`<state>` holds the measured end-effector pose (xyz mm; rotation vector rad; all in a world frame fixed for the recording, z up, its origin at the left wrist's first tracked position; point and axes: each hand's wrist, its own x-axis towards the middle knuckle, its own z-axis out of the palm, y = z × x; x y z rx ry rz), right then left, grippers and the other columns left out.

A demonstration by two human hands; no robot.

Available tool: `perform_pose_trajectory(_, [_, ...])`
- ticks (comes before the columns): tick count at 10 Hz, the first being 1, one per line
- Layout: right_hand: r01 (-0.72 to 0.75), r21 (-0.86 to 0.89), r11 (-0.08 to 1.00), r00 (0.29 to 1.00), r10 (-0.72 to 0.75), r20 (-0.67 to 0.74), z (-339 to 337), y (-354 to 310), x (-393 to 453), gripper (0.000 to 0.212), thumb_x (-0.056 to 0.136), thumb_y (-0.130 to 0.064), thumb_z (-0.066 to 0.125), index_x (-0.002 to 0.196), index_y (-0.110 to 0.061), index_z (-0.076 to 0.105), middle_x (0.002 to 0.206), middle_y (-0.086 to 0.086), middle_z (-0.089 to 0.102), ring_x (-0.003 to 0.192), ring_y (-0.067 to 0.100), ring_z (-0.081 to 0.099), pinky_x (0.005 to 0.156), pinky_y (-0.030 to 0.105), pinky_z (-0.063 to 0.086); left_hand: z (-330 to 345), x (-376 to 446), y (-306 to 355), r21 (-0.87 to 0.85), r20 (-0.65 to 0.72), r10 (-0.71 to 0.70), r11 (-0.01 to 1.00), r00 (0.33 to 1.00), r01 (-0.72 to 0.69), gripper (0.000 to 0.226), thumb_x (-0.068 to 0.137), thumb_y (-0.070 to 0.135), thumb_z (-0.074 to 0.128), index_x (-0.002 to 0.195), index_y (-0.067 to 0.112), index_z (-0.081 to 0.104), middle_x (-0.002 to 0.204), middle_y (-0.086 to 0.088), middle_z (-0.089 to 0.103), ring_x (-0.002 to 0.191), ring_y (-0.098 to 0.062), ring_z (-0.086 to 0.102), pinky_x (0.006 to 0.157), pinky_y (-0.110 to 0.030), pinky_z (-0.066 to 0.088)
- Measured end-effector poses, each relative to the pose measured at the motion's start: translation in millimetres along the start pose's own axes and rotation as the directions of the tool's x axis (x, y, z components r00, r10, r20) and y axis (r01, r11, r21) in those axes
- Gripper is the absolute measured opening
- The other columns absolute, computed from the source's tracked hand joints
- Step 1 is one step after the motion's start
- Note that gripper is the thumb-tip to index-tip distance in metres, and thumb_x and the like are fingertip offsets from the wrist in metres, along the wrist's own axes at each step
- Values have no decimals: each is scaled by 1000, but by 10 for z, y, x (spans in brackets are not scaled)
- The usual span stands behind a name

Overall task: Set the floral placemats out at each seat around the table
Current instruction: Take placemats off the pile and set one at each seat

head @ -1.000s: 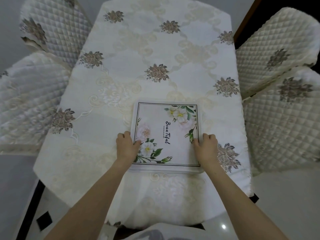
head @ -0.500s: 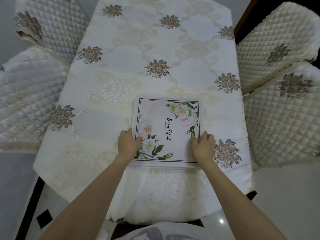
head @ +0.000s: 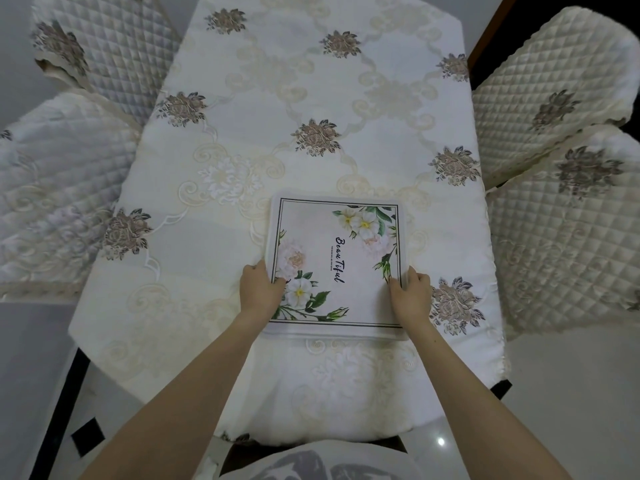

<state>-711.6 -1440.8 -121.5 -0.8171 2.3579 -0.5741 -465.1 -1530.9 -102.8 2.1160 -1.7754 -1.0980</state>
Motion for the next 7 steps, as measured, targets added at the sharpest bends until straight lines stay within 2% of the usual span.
perform_pose_trajectory(1, [-14,7,1000,1000,14,7,-3,-11,2,23,90,-21,52,103,-2,52,115,19,46,105,35,46,81,33,36,-15,13,-5,-25,17,-8,1000,1000,8,31,82,15,62,104,-6,58,103,-27,54,92,-39,57,81,-43,50])
perform_pose_trajectory(2, [-9,4,1000,1000,9,-2,2,-2,13,24,90,-21,52,104,-2,53,115,19,47,105,35,46,80,32,35,-17,33,-19,-45,20,-11,999,1000,12,29,80,14,63,100,-7,59,101,-28,56,87,-40,59,74,-40,49])
perform_pose_trajectory(3, [-7,-25,1000,1000,7,-4,2,-27,5,28,90,-21,52,107,0,53,117,20,46,107,36,46,85,37,40,-39,49,-19,-33,24,-10,999,1000,11,27,78,14,65,97,-4,60,101,-25,53,85,-37,57,68,-34,44])
perform_pose_trajectory(4, [-10,-70,998,1000,11,19,-15,-43,25,30,90,-21,50,111,2,50,120,20,45,111,36,43,91,42,41,-17,78,-18,12,44,-5,1000,999,5,35,81,15,64,108,-4,54,110,-22,47,95,-35,53,77,-34,42])
perform_pose_trajectory(5, [21,-120,993,999,-17,36,-67,-98,-6,34,91,-19,50,117,2,46,120,22,45,110,37,43,88,43,40,-8,48,18,45,44,-12,999,999,10,39,82,12,63,113,-7,48,114,-24,45,102,-38,49,84,-38,42])
perform_pose_trajectory(6, [122,-228,966,992,-123,12,-99,-132,-49,47,90,-16,52,132,-1,37,124,22,44,111,38,42,86,43,40,-17,-7,28,101,5,38,994,999,-38,43,80,11,63,116,-6,45,117,-25,43,106,-38,43,88,-40,39])
perform_pose_trajectory(7, [249,-257,934,959,-274,-68,-167,-248,-96,50,88,-13,51,136,-6,38,126,19,47,112,35,43,88,43,43,-74,-78,126,195,-84,187,966,979,-168,55,77,14,64,125,-1,43,120,-22,43,108,-35,38,90,-40,38])
